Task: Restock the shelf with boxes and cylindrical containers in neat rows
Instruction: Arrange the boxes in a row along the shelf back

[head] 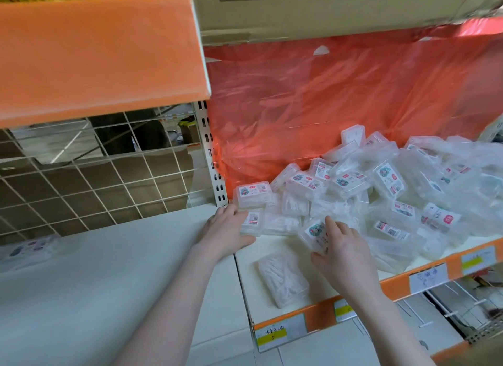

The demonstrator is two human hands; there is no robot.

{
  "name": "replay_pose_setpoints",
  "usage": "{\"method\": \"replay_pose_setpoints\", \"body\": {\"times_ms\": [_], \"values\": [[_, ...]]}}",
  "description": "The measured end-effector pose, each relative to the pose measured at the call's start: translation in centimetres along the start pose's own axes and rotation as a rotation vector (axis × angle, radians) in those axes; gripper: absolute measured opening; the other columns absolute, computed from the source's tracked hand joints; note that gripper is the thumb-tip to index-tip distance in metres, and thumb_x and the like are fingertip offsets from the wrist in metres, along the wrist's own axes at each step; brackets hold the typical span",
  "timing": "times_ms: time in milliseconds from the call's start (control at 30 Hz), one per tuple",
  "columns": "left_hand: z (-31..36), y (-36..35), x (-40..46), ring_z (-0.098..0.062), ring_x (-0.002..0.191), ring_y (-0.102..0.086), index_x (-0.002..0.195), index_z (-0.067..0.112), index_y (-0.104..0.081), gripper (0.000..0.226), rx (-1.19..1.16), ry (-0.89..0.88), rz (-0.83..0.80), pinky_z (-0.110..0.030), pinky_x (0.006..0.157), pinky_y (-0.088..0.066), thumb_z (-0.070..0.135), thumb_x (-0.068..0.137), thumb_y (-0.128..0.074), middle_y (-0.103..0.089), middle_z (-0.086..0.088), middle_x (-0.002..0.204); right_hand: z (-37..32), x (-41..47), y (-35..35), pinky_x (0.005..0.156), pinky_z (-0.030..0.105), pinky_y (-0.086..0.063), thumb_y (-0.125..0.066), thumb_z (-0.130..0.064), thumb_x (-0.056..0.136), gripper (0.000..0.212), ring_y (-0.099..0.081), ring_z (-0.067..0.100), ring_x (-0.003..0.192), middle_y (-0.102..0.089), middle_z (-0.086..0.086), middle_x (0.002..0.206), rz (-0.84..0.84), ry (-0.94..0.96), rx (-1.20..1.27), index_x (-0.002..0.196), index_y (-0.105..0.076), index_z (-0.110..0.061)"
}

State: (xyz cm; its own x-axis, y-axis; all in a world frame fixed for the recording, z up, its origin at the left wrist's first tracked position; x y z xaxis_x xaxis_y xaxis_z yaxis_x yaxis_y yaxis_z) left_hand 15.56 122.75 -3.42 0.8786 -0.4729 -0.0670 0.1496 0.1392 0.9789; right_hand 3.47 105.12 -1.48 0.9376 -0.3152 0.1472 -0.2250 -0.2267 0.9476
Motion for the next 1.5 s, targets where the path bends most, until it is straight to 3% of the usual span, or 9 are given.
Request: {"method": "replay_pose_setpoints", "body": {"times_ms": [133, 433, 600, 700, 867, 1100, 1333, 1500], "values": [[0.3, -0.1, -0.9, -0.020, 0.122, -0.034, 0.127, 0.021, -0.047, 0.047, 0.027, 0.009, 0.039, -0.034, 0.100, -0.034, 0.046, 0.087, -0.055, -0.039, 0.000, 0.128, 0.1, 0.3, -0.5, 0.092, 0.033, -0.036, -0.063, -0.027, 0.078, 0.073, -0.047, 0.029, 0.113, -0.051, 0.010, 0.127, -0.011, -0.011, 0.006, 0.141, -0.032, -0.008], [0.3, 0.4, -0.7, -0.017, 0.114, -0.040, 0.109, 0.019, -0.046, 0.041, 0.004, -0.042, 0.065, -0.028, 0.088, -0.034, 0.035, 0.076, -0.066, -0.045, 0.005, 0.122, -0.3, 1.1, -0.5, 0.096, 0.029, -0.034, -0.057, -0.033, 0.082, 0.072, -0.044, 0.023, 0.119, -0.048, 0.006, 0.131, -0.015, 0.026, 0.012, 0.143, -0.027, -0.011], [0.0, -0.2, -0.5, -0.020, 0.126, -0.035, 0.135, 0.017, -0.039, 0.069, -0.007, 0.034, -0.010, -0.032, 0.100, -0.034, 0.042, 0.076, -0.066, -0.042, 0.000, 0.135, -0.5, 1.4, -0.6, 0.095, 0.029, -0.035, -0.056, -0.033, 0.081, 0.069, -0.043, 0.023, 0.119, -0.049, 0.003, 0.130, -0.041, 0.063, 0.023, 0.141, -0.030, -0.013], [-0.3, -0.5, -1.3, -0.021, 0.116, -0.040, 0.122, 0.018, -0.050, 0.059, 0.038, 0.098, -0.010, -0.032, 0.093, -0.037, 0.048, 0.074, -0.064, -0.045, -0.001, 0.118, -0.8, 1.5, -0.7, 0.093, 0.030, -0.036, -0.057, -0.032, 0.080, 0.065, -0.045, 0.024, 0.117, -0.050, 0.003, 0.128, -0.066, 0.106, 0.026, 0.138, -0.034, -0.014], [-1.1, 0.8, -4.0, -0.019, 0.109, -0.045, 0.111, 0.020, -0.049, 0.049, -0.016, 0.199, 0.110, -0.029, 0.087, -0.037, 0.044, 0.072, -0.066, -0.049, 0.003, 0.112, -1.1, 1.7, -0.4, 0.092, 0.035, -0.038, -0.066, -0.024, 0.073, 0.069, -0.048, 0.030, 0.110, -0.054, 0.011, 0.117, -0.062, 0.175, 0.117, 0.135, -0.042, -0.008], [-2.4, 2.4, -11.2, -0.017, 0.117, -0.042, 0.132, 0.028, -0.041, 0.060, 0.032, 0.363, 0.246, -0.027, 0.094, -0.034, 0.042, 0.078, -0.064, -0.047, 0.005, 0.125, -2.4, 1.7, -0.5, 0.089, 0.038, -0.040, -0.068, -0.023, 0.072, 0.070, -0.049, 0.033, 0.110, -0.054, 0.014, 0.121, -0.089, 0.330, 0.160, 0.135, -0.044, -0.005], [-4.8, 4.2, -17.4, -0.016, 0.116, -0.043, 0.130, 0.030, -0.043, 0.059, 0.047, 0.498, 0.288, -0.026, 0.091, -0.033, 0.042, 0.076, -0.066, -0.049, 0.006, 0.121, -7.2, 1.1, 1.1, 0.088, 0.029, -0.038, -0.061, -0.028, 0.077, 0.072, -0.043, 0.022, 0.120, -0.046, 0.005, 0.130, -0.113, 0.502, 0.096, 0.141, -0.031, -0.013], [-7.0, 5.5, -21.0, -0.017, 0.114, -0.044, 0.128, 0.028, -0.044, 0.059, 0.030, 0.544, 0.333, -0.028, 0.091, -0.035, 0.042, 0.076, -0.068, -0.050, 0.005, 0.120, -12.0, -0.7, 1.6, 0.086, 0.026, -0.037, -0.061, -0.030, 0.078, 0.067, -0.045, 0.021, 0.117, -0.048, 0.004, 0.127, -0.106, 0.618, 0.051, 0.137, -0.036, -0.013]]}}
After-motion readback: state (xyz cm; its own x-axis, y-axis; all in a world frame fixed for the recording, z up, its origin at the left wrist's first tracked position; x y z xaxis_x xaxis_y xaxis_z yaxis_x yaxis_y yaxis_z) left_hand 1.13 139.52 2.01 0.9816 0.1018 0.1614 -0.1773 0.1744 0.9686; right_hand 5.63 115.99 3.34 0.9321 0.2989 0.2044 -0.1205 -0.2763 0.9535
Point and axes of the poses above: each hand's wrist, its own x-axis towards the middle knuckle, its own y-axis out of the back of the hand, z = x × y, the point moved 10 cm from there along x, towards the middle knuckle
